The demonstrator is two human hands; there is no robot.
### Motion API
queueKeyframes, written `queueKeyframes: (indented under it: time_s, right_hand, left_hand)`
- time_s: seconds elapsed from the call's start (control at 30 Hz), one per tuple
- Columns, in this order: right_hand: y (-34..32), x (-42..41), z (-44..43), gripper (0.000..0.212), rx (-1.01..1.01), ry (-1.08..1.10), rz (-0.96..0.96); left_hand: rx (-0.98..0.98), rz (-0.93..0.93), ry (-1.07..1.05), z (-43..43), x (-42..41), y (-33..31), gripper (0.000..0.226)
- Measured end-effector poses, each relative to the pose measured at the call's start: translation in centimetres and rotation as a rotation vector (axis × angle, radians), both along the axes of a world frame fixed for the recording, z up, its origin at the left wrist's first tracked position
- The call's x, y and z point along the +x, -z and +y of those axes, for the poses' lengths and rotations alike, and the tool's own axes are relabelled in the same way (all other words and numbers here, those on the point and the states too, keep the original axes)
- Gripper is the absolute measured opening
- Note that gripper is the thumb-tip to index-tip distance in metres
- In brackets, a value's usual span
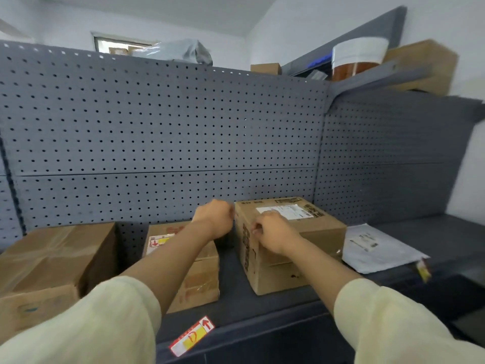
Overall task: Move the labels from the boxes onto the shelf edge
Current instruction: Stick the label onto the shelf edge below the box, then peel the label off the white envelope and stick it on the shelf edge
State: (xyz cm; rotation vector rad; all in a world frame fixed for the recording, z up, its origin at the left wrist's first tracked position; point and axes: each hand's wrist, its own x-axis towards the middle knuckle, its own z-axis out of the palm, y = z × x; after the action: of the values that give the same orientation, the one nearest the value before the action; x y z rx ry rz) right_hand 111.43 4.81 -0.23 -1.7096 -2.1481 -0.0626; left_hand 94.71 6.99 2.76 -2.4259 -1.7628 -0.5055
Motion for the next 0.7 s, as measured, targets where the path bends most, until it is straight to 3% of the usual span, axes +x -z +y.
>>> queueKeyframes:
  time_s: [0.33,0.47,0.7]
  right_hand:
    - [-0.1,18.8,-2.4,0.027,0.087,0.251,-0.002]
    - [1.2,26.9,-3.4,0.025,0.032,0.344,-0.02]
    - [3.5,38.0,-5.0,0.03,-0.131,0.5,-0.041]
  left_hand:
    - [0.071,-0.085,0.353,0.1,20.1,-0.6,0.032]
    - [0.007,0.015,0.447,-0.1,28.7,0.8,0.028]
    - [-0.112,0.183,0.431,-0.7,38.9,3.4,0.036]
